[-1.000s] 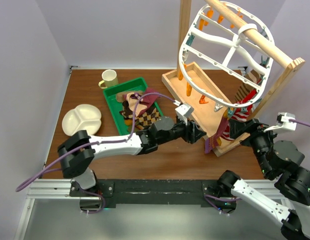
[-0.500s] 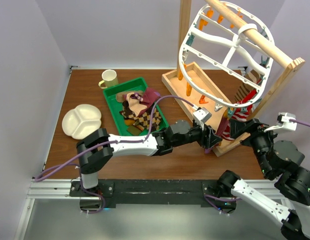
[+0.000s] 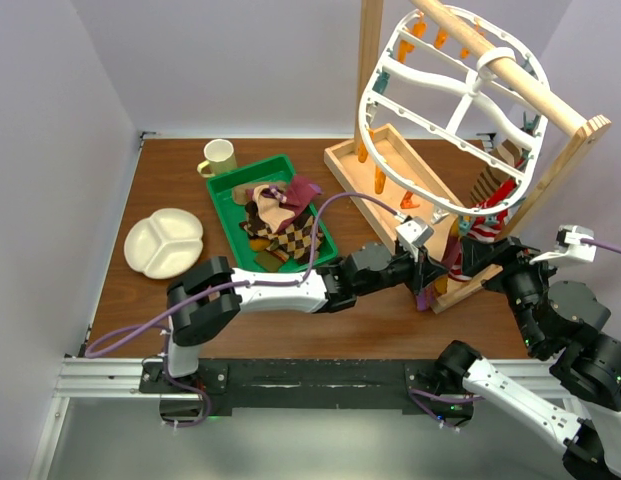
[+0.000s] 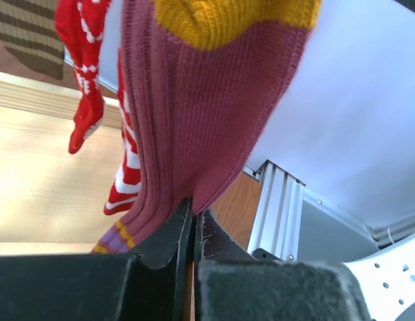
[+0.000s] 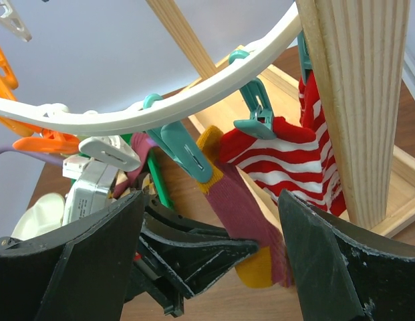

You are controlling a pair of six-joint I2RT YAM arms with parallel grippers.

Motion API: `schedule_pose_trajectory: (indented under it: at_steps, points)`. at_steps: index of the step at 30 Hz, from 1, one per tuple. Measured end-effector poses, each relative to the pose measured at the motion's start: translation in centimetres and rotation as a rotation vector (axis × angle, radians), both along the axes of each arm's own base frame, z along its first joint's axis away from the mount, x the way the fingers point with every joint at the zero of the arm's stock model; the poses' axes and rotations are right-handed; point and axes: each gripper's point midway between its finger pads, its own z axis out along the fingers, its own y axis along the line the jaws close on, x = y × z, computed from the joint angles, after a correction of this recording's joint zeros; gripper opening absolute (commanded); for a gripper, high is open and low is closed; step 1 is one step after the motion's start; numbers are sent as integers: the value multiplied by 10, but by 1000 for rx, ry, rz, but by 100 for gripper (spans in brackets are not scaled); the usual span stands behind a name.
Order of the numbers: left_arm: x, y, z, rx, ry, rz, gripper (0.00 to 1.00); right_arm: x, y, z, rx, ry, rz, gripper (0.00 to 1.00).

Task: Remove the socks clipped to the hanger
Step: Remove the sock from the hanger.

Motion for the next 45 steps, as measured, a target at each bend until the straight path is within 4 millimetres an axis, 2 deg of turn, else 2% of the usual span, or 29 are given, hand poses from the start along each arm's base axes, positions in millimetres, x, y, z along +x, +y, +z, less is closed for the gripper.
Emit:
schedule_pose_trajectory:
  at_steps: [4, 7, 14, 17, 22, 26, 35, 41, 45]
  points:
    - [0, 8, 3, 4, -14, 15, 0, 0, 0, 0, -1, 0, -1, 86]
    - [-4, 20, 18, 8, -35, 10, 0, 0, 0, 1, -6, -3, 1, 87]
    - [-22, 56, 94, -85, -86, -91, 0, 6, 14, 7, -9, -21, 47, 88]
    - [-21, 70, 111, -102, -101, -136, 0, 13, 27, 5, -19, -10, 82, 88]
    - [-14, 94, 112, -84, -97, -157, 0, 27, 52, 5, -32, 9, 139, 88]
    - [0, 119, 108, -62, -85, -136, 0, 43, 76, 3, -52, 30, 177, 88]
    - [40, 165, 127, -84, -102, -32, 0, 75, 124, -5, -101, 89, 255, 89]
    - [67, 183, 122, -80, -68, 30, 0, 88, 149, 5, -110, 86, 315, 91]
    - [74, 190, 118, -78, -42, 43, 0, 89, 157, 12, -108, 73, 346, 92]
